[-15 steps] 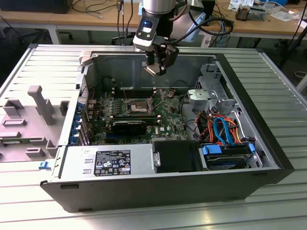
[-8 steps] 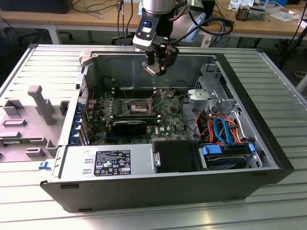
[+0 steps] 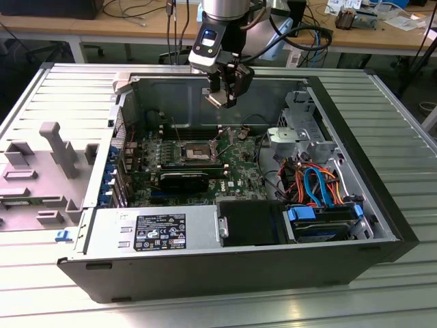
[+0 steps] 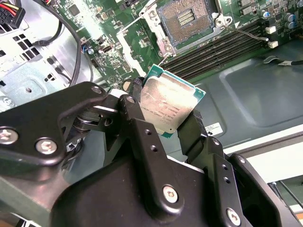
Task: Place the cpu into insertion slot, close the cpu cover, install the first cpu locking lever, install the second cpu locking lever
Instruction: 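Place the cpu into insertion slot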
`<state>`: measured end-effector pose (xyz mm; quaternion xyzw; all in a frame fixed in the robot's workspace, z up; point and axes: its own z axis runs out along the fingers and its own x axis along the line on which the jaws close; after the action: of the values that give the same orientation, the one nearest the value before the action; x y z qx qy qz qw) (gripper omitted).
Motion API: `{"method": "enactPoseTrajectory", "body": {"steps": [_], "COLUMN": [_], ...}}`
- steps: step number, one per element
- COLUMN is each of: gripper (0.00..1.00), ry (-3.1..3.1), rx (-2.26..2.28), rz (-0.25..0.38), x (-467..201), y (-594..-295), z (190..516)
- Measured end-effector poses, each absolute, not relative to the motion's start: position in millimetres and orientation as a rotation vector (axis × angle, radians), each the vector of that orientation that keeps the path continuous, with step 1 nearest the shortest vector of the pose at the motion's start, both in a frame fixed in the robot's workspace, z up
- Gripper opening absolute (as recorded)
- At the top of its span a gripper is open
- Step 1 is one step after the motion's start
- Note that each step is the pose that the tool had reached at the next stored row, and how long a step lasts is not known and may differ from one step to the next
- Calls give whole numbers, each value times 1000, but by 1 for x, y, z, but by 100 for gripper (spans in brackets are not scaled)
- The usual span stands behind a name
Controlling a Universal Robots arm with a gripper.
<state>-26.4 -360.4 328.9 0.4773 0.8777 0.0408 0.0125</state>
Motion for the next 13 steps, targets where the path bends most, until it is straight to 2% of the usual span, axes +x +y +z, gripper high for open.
{"method": "enactPoseTrajectory", "body": {"steps": [13], "gripper": [55], "ry": [2722], "rx": [1510], "rz": [127], "x": [-26], "y": [-360], "z": [329]}}
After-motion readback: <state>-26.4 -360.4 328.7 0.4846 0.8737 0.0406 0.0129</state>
